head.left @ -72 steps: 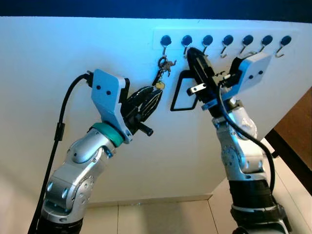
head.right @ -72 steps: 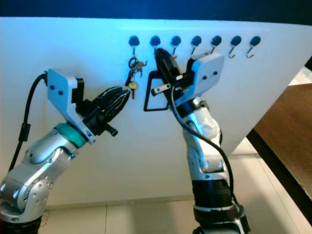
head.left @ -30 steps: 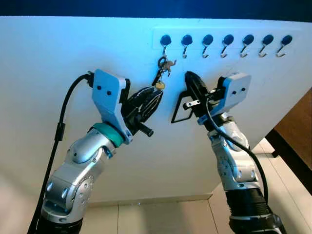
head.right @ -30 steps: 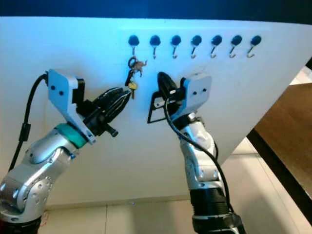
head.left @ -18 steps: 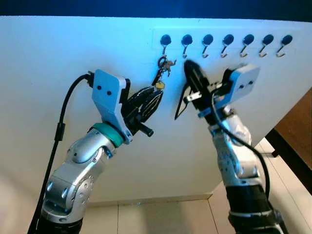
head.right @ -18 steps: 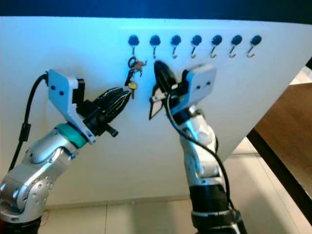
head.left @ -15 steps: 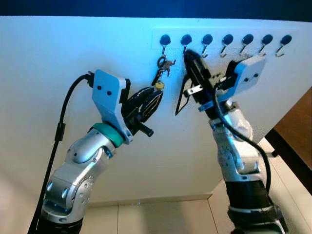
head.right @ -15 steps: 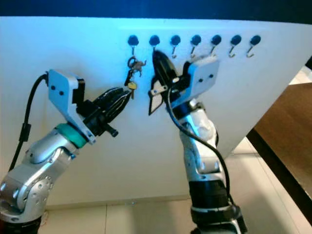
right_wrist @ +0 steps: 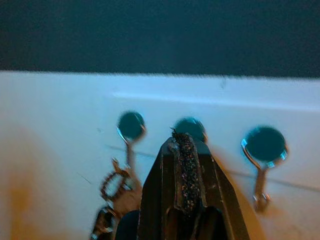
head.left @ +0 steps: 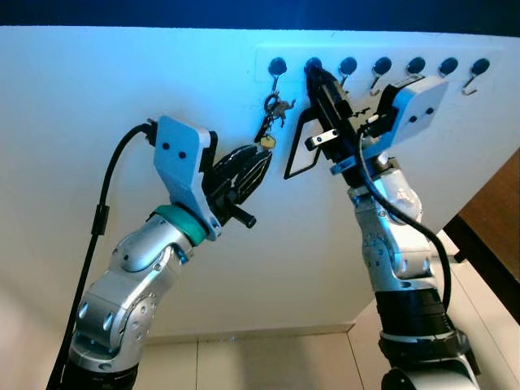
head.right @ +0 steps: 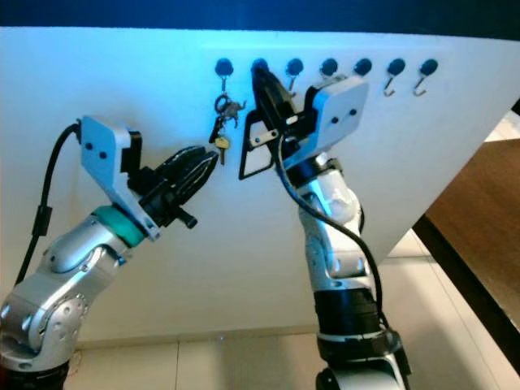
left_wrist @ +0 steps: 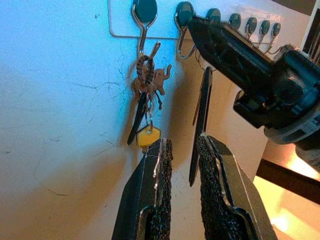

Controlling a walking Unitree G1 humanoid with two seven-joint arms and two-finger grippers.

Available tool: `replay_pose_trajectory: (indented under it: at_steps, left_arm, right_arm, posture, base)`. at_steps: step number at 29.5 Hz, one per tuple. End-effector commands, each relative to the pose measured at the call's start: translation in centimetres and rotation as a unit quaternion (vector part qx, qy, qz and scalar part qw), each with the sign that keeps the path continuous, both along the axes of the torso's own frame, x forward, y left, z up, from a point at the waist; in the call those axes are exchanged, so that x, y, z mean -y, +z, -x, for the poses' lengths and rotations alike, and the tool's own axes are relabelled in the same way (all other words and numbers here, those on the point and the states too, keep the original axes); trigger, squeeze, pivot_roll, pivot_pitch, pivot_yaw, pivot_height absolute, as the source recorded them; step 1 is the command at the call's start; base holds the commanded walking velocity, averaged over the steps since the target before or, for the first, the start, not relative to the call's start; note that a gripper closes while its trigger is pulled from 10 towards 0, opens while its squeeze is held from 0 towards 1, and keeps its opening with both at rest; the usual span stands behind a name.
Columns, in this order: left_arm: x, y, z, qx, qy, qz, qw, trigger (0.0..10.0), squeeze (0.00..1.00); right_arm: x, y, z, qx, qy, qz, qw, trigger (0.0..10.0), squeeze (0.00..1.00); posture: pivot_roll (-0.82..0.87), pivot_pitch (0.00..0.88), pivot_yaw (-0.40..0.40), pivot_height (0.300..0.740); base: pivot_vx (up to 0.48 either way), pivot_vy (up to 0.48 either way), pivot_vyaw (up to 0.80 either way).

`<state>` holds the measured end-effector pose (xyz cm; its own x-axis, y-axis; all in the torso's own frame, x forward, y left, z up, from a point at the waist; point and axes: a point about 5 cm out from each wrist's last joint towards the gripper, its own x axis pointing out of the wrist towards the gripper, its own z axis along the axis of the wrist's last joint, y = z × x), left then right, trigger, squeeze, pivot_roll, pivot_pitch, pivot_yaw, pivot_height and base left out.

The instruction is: Hang keys on a hook

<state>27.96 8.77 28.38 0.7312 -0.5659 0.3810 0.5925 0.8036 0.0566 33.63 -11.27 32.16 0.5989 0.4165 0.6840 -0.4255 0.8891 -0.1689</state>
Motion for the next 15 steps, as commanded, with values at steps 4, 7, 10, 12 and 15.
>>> replay_pose_trajectory:
  at_steps: [4, 7, 10, 12, 15]
  left_arm:
    - [0.1, -0.2, 0.1, -0.006, -0.004, -0.002, 1.000, 10.0, 0.00]
    - [0.1, -0.2, 0.1, -0.006, -0.004, -0.002, 1.000, 10.0, 0.00]
    - [0.2, -0.2, 0.1, -0.006, -0.005, -0.003, 1.000, 10.0, 0.00]
    - [0.2, -0.2, 0.0, -0.006, -0.005, -0.003, 1.000, 10.0, 0.00]
    - [0.1, -0.2, 0.0, -0.007, -0.004, -0.003, 1.000, 10.0, 0.00]
  right_arm:
    - [0.5, -0.4, -0.5, -0.014, -0.024, 0.003, 1.000, 10.0, 0.00]
    - [0.6, -0.6, -0.7, -0.021, -0.029, 0.006, 0.999, 10.0, 0.00]
    - [0.5, -0.9, -0.9, -0.029, -0.035, 0.011, 0.999, 10.0, 0.00]
    - [0.6, -1.1, -1.0, -0.033, -0.037, 0.011, 0.999, 10.0, 0.00]
    - [0.6, -1.6, -1.1, -0.044, -0.040, 0.011, 0.998, 10.0, 0.00]
  posture:
    - [0.07, 0.135, 0.079, 0.740]
    - [0.07, 0.135, 0.079, 0.740]
    - [0.07, 0.136, 0.080, 0.740]
    - [0.07, 0.136, 0.080, 0.740]
    - [0.07, 0.137, 0.081, 0.740]
  base:
    - [0.000, 0.000, 0.00]
    - [0.000, 0.000, 0.00]
    - [0.000, 0.000, 0.00]
    - [0.000, 0.000, 0.00]
    - [0.000, 0.000, 0.00]
